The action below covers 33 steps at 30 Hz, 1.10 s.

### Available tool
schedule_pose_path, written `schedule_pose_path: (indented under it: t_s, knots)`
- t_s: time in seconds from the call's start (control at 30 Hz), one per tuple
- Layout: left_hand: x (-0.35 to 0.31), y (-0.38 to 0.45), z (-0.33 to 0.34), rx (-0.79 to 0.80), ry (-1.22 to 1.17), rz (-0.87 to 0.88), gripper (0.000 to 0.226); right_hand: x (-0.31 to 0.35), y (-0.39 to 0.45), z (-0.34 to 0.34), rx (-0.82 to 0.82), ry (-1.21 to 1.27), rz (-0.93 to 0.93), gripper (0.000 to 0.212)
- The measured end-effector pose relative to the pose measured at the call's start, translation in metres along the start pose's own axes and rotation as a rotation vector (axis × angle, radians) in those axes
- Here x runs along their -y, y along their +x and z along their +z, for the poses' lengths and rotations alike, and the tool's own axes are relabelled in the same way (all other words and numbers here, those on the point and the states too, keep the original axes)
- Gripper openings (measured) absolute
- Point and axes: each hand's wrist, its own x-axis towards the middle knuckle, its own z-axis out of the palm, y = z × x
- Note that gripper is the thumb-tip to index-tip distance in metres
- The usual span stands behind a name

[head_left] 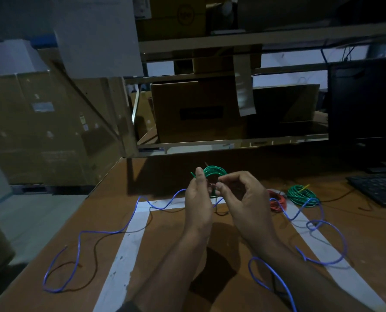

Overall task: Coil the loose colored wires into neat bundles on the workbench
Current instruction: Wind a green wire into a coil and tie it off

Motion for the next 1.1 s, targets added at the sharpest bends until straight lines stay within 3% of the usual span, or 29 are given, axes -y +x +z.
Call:
schedule_pose_path:
  t_s: [0.17,0.47,0.7,1.1]
  knots:
    - [-0.005,-0.004,0.001,-0.052,-0.044,0.032,0.052,0.0,-0.007,0.002,0.002,-0.016,-0.031,0.014]
    - [-0.002,-0.003,-0.001,-0.129,-0.184,-0.086,0.035,0.0,-0.012,0.006,-0.011,-0.062,-0.123,0.015]
    - [-0.004,-0.004,-0.001,-0.109,-0.137,-0.022,0.055,0.0,-0.012,0.005,-0.008,-0.051,-0.118,0.014]
    - [-0.008,-0.003,-0.002,-0.139,-0.257,-0.06,0.036,-0.002,-0.014,0.006,-0.001,-0.046,-0.131,0.015]
